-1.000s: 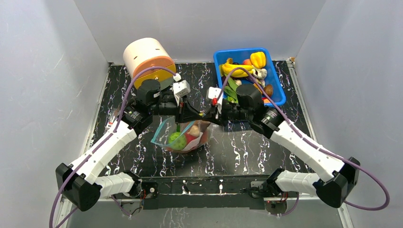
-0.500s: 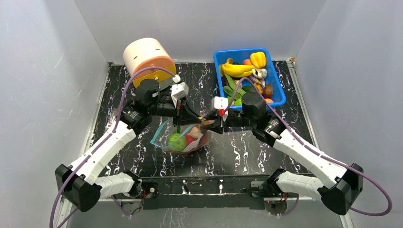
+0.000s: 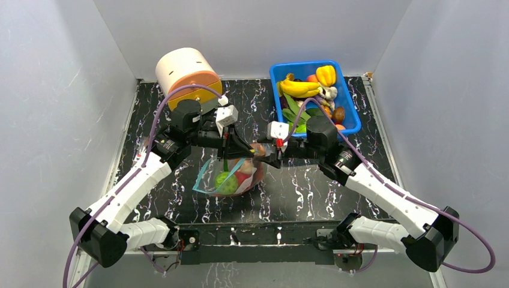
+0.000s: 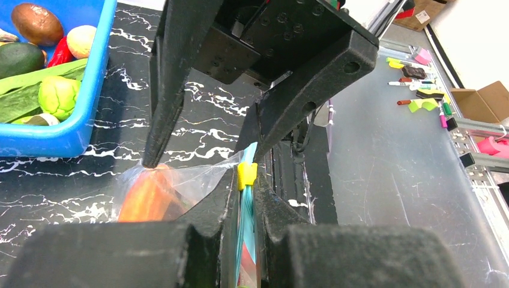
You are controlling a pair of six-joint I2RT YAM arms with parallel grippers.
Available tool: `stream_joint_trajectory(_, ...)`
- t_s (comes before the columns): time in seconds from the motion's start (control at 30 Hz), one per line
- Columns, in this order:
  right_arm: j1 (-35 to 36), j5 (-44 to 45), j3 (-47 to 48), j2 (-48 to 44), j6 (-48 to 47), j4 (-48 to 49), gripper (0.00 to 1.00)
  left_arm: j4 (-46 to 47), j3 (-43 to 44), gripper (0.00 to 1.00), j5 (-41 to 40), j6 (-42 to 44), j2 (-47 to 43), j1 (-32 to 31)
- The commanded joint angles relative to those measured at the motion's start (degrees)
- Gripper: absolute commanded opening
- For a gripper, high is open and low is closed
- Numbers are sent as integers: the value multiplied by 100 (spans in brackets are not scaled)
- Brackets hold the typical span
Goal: Place the food in the zip-top bag and seal the zipper
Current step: Zip the zipper food storage bag at the center of the board.
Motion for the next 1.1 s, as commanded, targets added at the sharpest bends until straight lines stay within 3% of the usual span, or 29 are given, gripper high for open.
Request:
stream_joint_trajectory(0.0,-15,221,204,-217,-440,19,54,-70,291,0,325,244,-48,7)
stream_joint_trajectory(0.2,-15,-335,216,-64,-528,236,55,-46,286,0,404,282,-5,12)
stream_joint_trajectory(0.33,-10,-599,212,80,-470,484,49,-45,278,0,370,314,-12,12)
stream_joint_trajectory(0.4,-8,-721,214,144,-427,605,41,-41,257,0,348,338,-50,8)
stream_joint_trajectory(0.53,-15,-980,156,213,-319,812,3,-55,228,0,272,380,-87,9)
stream_joint_trajectory(0.57,-14,-987,123,199,-271,882,0,-92,238,0,220,395,-98,5)
stream_joint_trajectory(0.6,-9,-987,79,169,-212,960,0,-142,253,1,129,424,-118,8)
stream_joint_trajectory(0.67,-12,-967,27,108,-56,1101,0,-256,282,17,-167,473,-196,12)
stream_joint_trajectory(0.83,-7,-972,169,201,451,1120,0,-721,556,42,-907,950,-437,10)
stream_joint_trajectory(0.97,-15,-1059,276,343,667,1088,0,-810,752,46,-900,1036,-441,12)
stream_joint_trajectory(1.07,-11,-1056,255,368,804,1219,0,-932,815,42,-769,1046,-333,8)
